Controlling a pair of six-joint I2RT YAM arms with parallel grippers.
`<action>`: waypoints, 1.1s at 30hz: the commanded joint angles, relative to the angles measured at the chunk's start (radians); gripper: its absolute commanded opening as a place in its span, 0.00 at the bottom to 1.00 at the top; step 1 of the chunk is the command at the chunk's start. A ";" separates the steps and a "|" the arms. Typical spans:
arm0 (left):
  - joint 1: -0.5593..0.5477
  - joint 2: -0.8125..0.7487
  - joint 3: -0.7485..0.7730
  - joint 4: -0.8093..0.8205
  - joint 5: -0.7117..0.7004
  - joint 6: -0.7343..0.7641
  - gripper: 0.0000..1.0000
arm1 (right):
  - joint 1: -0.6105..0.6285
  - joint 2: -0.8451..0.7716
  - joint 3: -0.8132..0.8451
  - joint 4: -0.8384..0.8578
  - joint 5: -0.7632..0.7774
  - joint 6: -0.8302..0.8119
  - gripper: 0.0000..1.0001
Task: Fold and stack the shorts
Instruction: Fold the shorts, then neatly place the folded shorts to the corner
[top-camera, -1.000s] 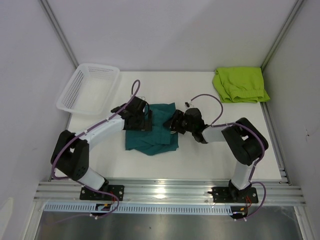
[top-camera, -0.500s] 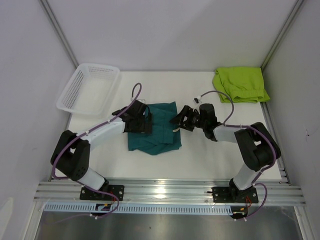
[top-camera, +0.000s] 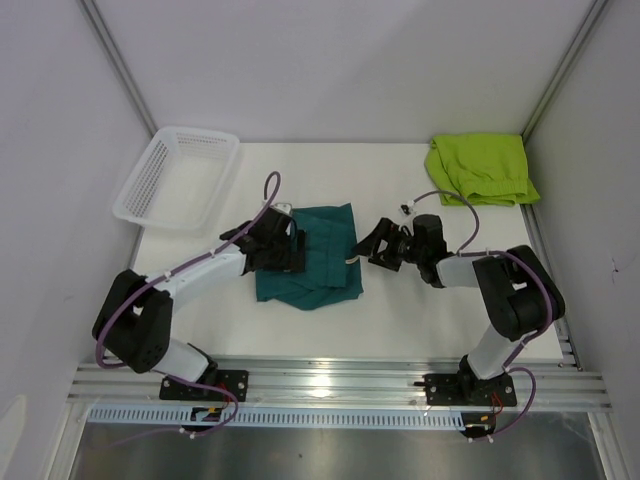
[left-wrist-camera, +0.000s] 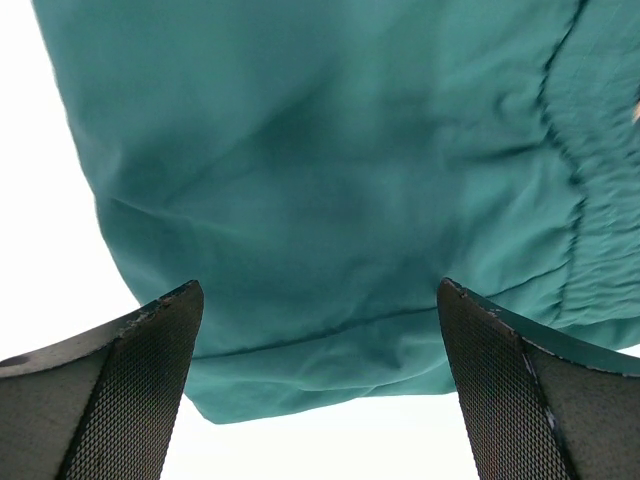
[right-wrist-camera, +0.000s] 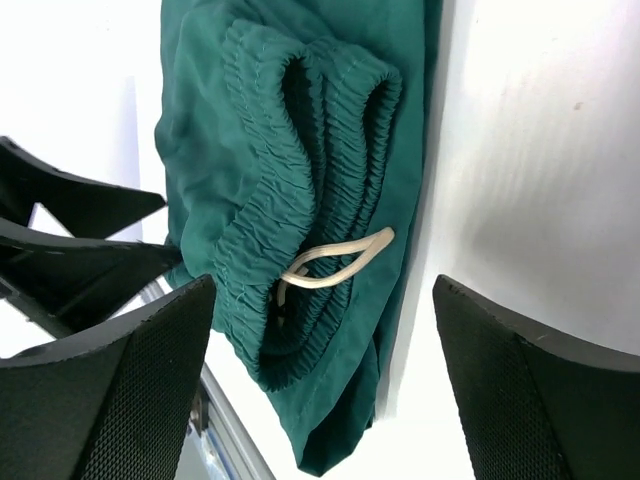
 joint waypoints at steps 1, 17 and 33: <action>-0.026 -0.006 -0.026 0.051 0.007 0.011 0.99 | -0.012 0.049 -0.007 0.114 -0.066 0.007 0.92; -0.107 0.136 -0.045 0.163 -0.016 0.061 0.99 | 0.080 0.254 0.027 0.249 -0.069 0.093 0.97; -0.110 0.075 -0.176 0.324 0.065 0.106 0.99 | 0.169 0.440 0.156 0.320 -0.103 0.171 0.88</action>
